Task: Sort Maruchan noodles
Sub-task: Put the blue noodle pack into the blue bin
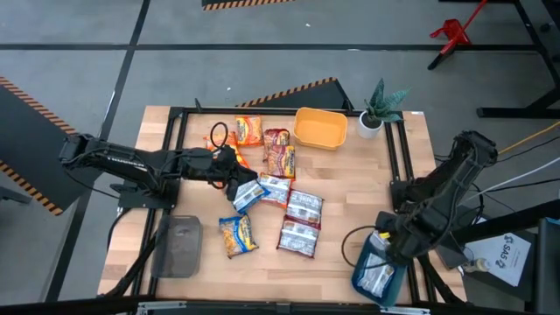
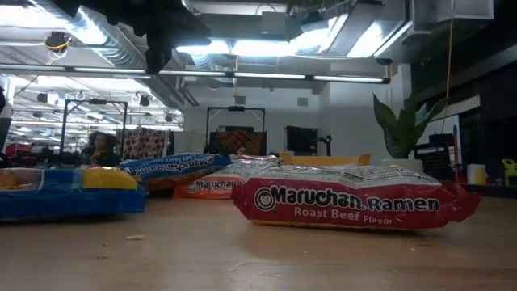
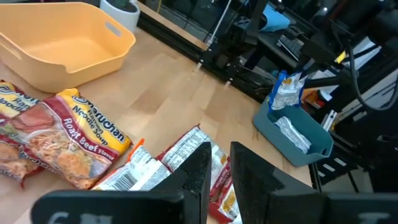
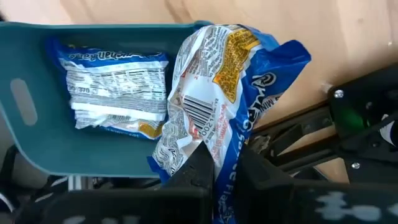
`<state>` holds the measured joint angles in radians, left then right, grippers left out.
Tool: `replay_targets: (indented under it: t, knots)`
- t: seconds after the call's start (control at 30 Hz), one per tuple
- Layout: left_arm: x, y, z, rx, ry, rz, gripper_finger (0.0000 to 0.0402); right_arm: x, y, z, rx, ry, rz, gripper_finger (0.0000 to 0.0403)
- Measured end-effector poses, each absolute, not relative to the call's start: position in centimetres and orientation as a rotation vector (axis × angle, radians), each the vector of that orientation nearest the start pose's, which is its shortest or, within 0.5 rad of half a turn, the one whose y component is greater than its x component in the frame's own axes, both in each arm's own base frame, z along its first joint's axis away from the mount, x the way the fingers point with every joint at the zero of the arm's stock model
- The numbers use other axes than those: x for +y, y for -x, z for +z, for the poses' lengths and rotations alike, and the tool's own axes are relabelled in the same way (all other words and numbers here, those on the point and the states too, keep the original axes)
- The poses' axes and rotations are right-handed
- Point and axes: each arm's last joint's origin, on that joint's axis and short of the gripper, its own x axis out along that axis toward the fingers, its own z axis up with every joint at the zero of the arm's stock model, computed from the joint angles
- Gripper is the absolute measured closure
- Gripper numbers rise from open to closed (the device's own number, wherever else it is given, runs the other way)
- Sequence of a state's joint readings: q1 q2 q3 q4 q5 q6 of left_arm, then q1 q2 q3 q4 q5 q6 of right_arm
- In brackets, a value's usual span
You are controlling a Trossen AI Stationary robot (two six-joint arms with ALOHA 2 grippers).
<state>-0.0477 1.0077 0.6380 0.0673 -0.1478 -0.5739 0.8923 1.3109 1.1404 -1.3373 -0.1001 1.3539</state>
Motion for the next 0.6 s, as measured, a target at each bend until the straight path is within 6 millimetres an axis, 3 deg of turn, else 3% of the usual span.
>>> replay_targets:
  t: [0.17,0.43,0.6]
  knots:
    - [-0.5,-22.1,26.6,0.252,0.533,0.219,0.0347,16.9,-12.3,27.8,1.543,-0.394,-0.324,0.0387]
    - [-0.4,-22.1,26.5,0.244,0.526,0.256,0.0347,18.3,-13.0,26.1,1.608,-0.234,-0.235,0.0387]
    - [-0.4,-22.1,26.5,0.240,0.524,0.272,0.0347,18.6,-13.5,24.7,1.643,-0.130,-0.313,0.0386]
